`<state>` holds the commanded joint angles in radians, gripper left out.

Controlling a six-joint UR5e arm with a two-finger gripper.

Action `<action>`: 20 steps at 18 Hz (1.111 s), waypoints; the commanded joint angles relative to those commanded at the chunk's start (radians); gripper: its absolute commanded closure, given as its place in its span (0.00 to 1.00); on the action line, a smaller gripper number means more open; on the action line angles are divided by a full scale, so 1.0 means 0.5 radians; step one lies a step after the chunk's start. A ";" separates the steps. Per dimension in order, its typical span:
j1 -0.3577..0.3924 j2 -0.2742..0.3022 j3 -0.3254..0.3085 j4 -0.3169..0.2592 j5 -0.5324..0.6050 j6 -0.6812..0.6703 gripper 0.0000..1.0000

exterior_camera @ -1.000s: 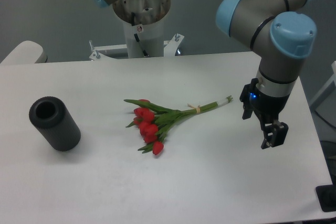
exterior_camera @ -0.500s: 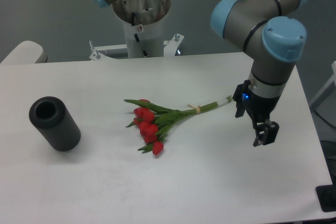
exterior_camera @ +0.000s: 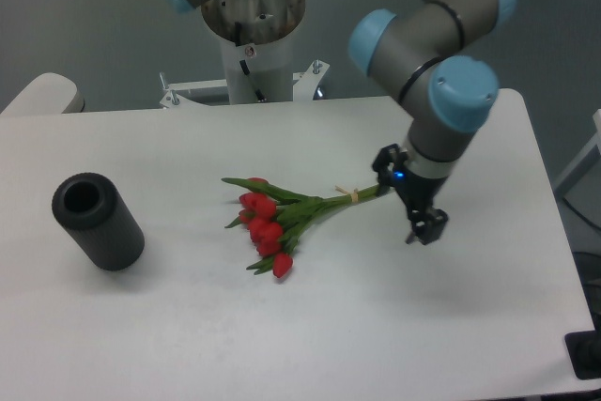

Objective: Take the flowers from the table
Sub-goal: 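Move the gripper over the tulip bouquet's stems near the flower heads, then lower the gripper and close it around the tulip stems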

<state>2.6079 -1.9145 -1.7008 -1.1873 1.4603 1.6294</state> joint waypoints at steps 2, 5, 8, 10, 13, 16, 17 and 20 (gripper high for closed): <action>-0.067 0.046 -0.169 0.040 -0.003 -0.132 0.00; -0.153 0.068 -0.332 0.266 0.000 -0.295 0.00; -0.175 0.068 -0.470 0.399 0.064 -0.283 0.00; -0.193 0.065 -0.495 0.426 0.067 -0.289 0.00; -0.206 0.065 -0.507 0.426 0.077 -0.307 0.00; -0.221 0.055 -0.522 0.463 0.077 -0.311 0.00; -0.224 0.052 -0.519 0.482 0.077 -0.307 0.00; -0.230 0.034 -0.534 0.528 0.077 -0.311 0.00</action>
<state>2.4927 -1.8975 -1.9681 -0.9235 1.4987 1.4742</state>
